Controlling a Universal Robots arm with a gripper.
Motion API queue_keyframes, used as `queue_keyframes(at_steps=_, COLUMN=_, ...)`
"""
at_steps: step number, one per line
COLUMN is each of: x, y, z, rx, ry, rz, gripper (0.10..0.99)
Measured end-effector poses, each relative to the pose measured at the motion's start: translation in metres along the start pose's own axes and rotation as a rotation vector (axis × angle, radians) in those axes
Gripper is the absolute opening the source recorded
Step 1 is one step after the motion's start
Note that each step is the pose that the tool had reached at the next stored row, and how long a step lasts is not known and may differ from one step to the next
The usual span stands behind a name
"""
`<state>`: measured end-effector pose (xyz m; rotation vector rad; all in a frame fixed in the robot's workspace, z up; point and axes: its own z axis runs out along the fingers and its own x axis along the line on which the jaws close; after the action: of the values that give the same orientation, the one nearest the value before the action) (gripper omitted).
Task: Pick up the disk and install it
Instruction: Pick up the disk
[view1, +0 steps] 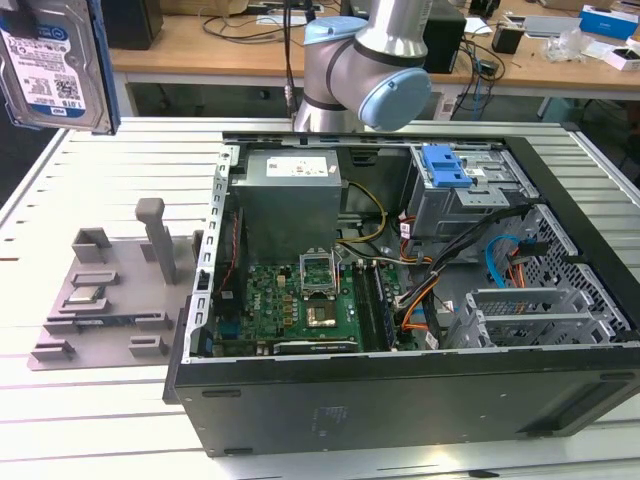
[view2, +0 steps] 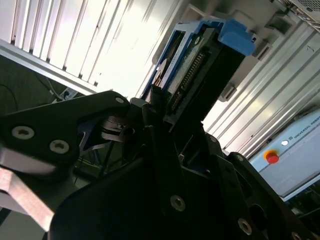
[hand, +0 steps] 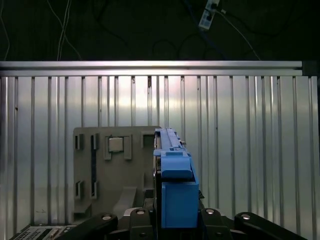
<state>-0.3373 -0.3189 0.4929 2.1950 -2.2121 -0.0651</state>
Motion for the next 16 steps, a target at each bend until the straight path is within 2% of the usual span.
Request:
queue_keyframes(at_steps=7, x=-0.0007, y=0.0009, z=-0.0222, rx=0.000, ry=0.0001, rz=0.000, gripper=0.365)
queue_keyframes(at_steps=11, x=-0.0007, y=0.0001, z=-0.0239, rx=0.000, ry=0.0000, rz=0.000, gripper=0.365)
queue_keyframes(at_steps=13, x=-0.0007, y=-0.0037, z=-0.0241, rx=0.000, ry=0.0001, rz=0.000, gripper=0.365)
queue_keyframes(at_steps=16, x=-0.0008, y=-0.0158, z=-0.0247, rx=0.000, ry=0.0002, rz=0.000, gripper=0.365)
